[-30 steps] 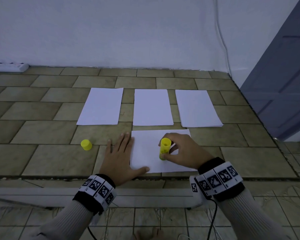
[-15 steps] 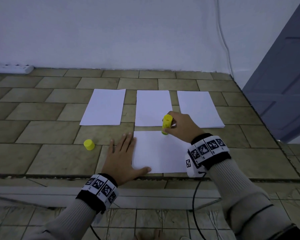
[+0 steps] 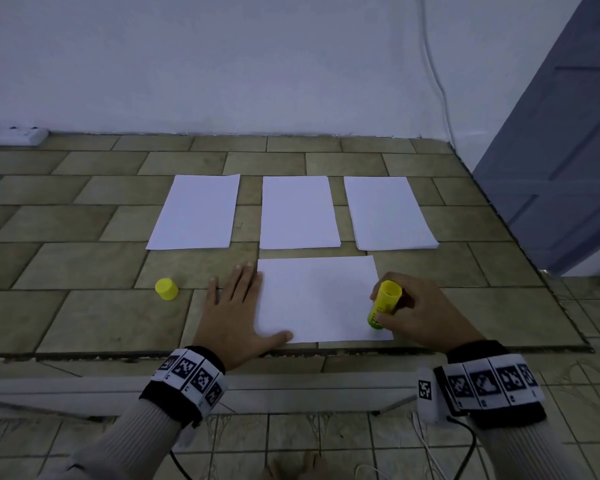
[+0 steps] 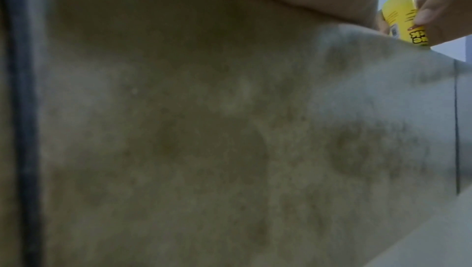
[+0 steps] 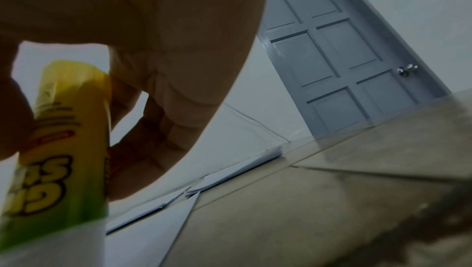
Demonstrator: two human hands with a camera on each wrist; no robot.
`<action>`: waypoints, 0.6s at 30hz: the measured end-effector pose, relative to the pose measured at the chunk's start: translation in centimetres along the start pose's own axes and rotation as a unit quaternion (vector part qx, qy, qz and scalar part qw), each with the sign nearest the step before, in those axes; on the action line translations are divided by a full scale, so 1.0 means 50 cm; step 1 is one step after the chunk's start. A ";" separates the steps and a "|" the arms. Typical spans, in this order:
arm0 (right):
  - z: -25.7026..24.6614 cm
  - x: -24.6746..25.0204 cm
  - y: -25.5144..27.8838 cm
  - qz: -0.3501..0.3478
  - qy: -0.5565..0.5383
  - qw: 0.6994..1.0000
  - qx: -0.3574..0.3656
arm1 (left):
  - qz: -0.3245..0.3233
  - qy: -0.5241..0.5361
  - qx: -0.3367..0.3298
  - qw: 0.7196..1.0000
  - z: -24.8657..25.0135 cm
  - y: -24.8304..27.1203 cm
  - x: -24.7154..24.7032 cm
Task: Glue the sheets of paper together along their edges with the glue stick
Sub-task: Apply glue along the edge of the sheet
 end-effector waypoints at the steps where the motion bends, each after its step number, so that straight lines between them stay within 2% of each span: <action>1: 0.001 0.001 0.002 0.002 0.004 1.000 0.002 | -0.002 -0.004 0.000 1.000 0.000 -0.001 0.000; 8: -0.009 0.008 -0.010 0.004 0.054 0.998 0.032 | -0.010 -0.009 0.005 1.000 0.000 0.001 0.001; 18: 0.010 0.037 -0.136 0.044 0.099 0.994 0.023 | -0.007 0.002 -0.001 1.000 -0.002 -0.001 -0.003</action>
Point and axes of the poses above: each hand's wrist, its own y-axis away from the middle knuckle, its own x-axis out of the back of the hand, z = x × y, the point moved 4 cm from there along -y, towards the middle knuckle, and after that the axes turned 7 degrees about y, right-handed, at the moved point
